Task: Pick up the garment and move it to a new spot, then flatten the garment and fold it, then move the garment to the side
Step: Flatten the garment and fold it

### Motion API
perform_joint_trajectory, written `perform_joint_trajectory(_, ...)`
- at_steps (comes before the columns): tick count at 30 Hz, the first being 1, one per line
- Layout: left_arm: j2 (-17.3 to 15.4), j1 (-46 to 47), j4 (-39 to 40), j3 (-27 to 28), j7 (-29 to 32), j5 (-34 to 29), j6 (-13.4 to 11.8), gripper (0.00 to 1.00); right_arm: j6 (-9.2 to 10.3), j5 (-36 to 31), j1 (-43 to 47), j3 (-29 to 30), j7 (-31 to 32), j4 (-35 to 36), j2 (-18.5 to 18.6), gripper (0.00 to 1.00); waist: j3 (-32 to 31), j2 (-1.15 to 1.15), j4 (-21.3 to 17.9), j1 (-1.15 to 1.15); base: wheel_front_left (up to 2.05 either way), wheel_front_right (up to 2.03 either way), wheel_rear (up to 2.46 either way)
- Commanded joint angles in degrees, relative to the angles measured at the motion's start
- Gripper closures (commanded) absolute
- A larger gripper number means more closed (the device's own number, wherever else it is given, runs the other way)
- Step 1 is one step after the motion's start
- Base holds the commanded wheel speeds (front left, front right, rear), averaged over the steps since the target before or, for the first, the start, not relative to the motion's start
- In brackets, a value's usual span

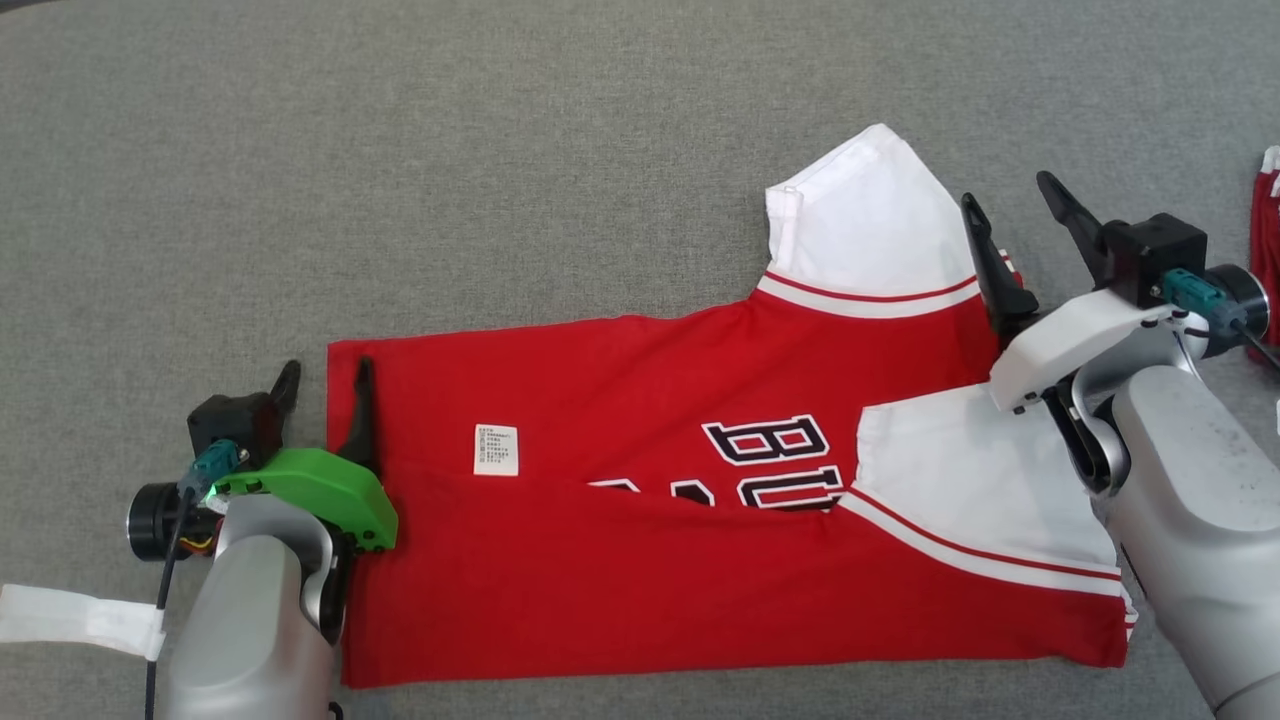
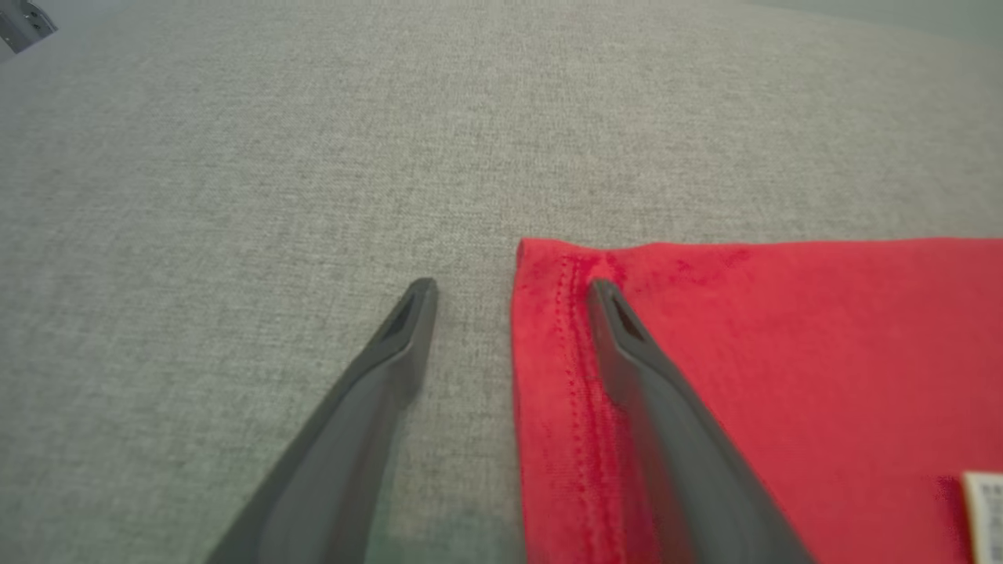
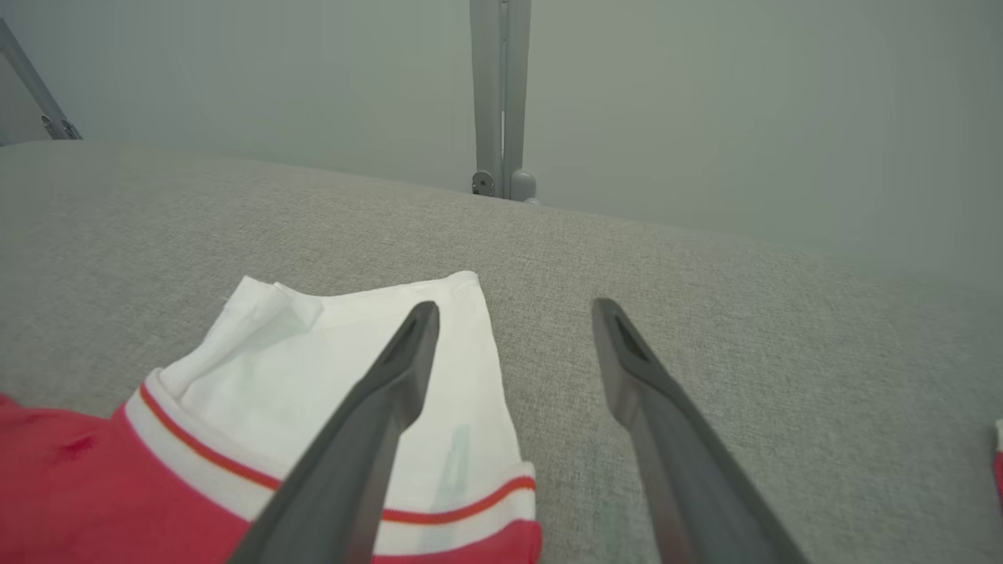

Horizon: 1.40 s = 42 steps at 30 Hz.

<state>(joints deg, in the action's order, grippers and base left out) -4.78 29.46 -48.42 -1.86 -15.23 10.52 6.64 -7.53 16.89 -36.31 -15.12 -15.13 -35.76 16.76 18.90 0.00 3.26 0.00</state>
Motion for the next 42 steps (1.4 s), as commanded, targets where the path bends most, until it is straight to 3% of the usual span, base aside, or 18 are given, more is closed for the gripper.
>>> perform_joint_trajectory(1,-0.1,0.6,-0.5,-0.5,0.2,-0.4,0.3,0.9,0.09,0.2,-1.5,-0.7,0.0,-0.9,0.6,0.0,0.9,0.0,0.8,0.0,0.0,0.0,0.0)
perform_joint_trajectory(2,0.0,0.9,-0.4,-0.9,0.2,-0.7,0.4,1.0,0.09,0.6,-2.1,-1.0,0.0,-1.6,0.8,0.0,1.1,0.0,1.0,0.0,0.0,0.0,0.0)
perform_joint_trajectory(6,0.2,1.7,0.2,-2.3,0.2,-1.3,0.6,1.0,0.09,1.2,-5.8,-4.3,0.4,-5.5,2.1,0.0,2.0,0.0,1.9,0.0,0.0,0.0,0.0)
perform_joint_trajectory(22,1.4,3.8,6.0,-9.0,0.2,1.4,0.9,1.0,0.09,7.8,-19.6,-18.0,11.7,-17.6,4.4,0.0,5.6,0.0,6.6,0.0,0.0,0.0,0.0)
perform_joint_trajectory(23,1.4,4.0,6.3,-9.4,0.2,1.6,0.9,1.0,0.09,8.6,-19.9,-19.3,12.9,-18.0,4.3,0.04,5.8,0.0,6.8,0.0,0.0,0.0,0.0)
perform_joint_trajectory(24,1.4,4.1,6.8,-9.9,0.2,1.6,0.9,1.0,0.09,9.4,-20.4,-20.4,13.6,-18.2,4.5,0.75,5.9,0.0,7.0,0.0,0.0,0.0,0.0)
perform_joint_trajectory(25,1.5,4.1,6.9,-10.1,0.2,1.7,0.9,1.0,0.07,9.9,-21.0,-20.9,13.4,-18.6,5.1,1.0,5.9,0.0,7.1,0.0,0.0,0.0,0.0)
perform_joint_trajectory(32,1.0,4.6,8.5,-9.6,0.1,2.0,0.9,1.0,0.11,9.2,-24.6,-19.7,6.0,-23.9,7.0,1.0,5.0,0.0,6.9,0.0,0.0,0.0,0.0)
perform_joint_trajectory(36,0.4,4.0,10.4,-8.7,0.1,1.5,0.9,1.0,0.11,8.5,-24.8,-17.8,1.5,-26.5,6.2,1.0,3.2,0.0,6.1,0.0,0.0,0.0,0.0)
perform_joint_trajectory(42,-0.5,0.0,12.7,-8.4,0.1,2.0,0.9,1.0,0.1,9.6,-20.5,-15.7,-0.1,-21.4,5.6,1.0,-1.7,0.0,4.2,0.0,0.0,0.0,0.0)
